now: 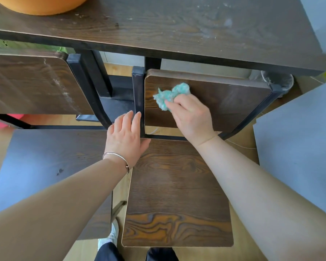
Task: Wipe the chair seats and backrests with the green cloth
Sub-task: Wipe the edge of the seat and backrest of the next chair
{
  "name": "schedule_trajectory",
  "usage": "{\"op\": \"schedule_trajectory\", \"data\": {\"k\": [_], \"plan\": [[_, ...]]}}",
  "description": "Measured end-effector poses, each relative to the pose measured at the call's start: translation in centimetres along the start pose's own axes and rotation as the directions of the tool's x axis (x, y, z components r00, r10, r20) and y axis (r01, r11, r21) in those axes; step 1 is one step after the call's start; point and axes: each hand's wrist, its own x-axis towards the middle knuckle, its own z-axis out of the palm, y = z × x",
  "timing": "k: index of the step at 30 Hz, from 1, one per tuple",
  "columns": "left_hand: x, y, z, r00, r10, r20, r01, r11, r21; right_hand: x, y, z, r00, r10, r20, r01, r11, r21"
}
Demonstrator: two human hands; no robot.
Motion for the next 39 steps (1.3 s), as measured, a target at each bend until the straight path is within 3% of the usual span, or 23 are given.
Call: {"op": "schedule_trajectory", "data": {"k": [6,10,14,16,19,23,26,30,32,36,39], "plan": [[-0.5,0.1,1.8,1.0,0.007,0.013,-0.007,1.0,0.004,-7.0,0.4,4.9,0.948,-0.027,0.317,0.025,1.0,0.011],[-1.0,1.0,1.8,1.0,0.008,0.021,-0.008,1.0,-0.012,-7.7,1.0,3.8,0.921,0.043,0.388,-0.056,0.998,0.022],[-1.1,1.9,1.3,0.999,0.047,0.014,-0.047,0.999,-0.013,-4.5,2.0,-0.9,0.939,0.275,0.204,-0.28,0.96,-0.004],[-1.1,2.4,0.9,0.998,0.058,0.014,-0.058,0.998,-0.006,-2.2,3.2,-3.9,0.944,0.321,0.078,-0.325,0.944,0.051],[-0.9,3.5,0.4,0.997,0.075,0.008,-0.075,0.997,-0.016,0.9,4.5,-7.2,0.961,0.27,-0.06,-0.273,0.961,-0.039],[-0.5,4.4,0.1,0.995,0.103,-0.007,-0.103,0.994,-0.021,0.6,5.2,-6.9,0.984,0.139,-0.11,-0.15,0.983,-0.108],[-0.3,4.8,0.5,0.994,0.112,-0.01,-0.112,0.994,-0.021,-1.6,5.1,-5.4,0.991,0.116,-0.066,-0.12,0.991,-0.063],[0.0,4.8,1.3,0.993,0.12,0.01,-0.12,0.993,-0.015,-6.9,5.3,-1.8,0.978,0.068,0.197,-0.049,0.994,-0.099],[0.0,4.8,1.7,0.993,0.121,0.018,-0.121,0.993,-0.014,-9.2,5.3,-0.4,0.957,0.123,0.263,-0.096,0.989,-0.111],[-0.1,5.2,1.9,0.991,0.134,0.013,-0.133,0.991,-0.009,-10.0,5.2,-0.1,0.929,0.166,0.332,-0.146,0.986,-0.086],[-0.2,5.6,1.6,0.988,0.156,-0.001,-0.156,0.988,-0.008,-8.0,5.3,-2.5,0.912,0.337,0.233,-0.332,0.941,-0.058]]}}
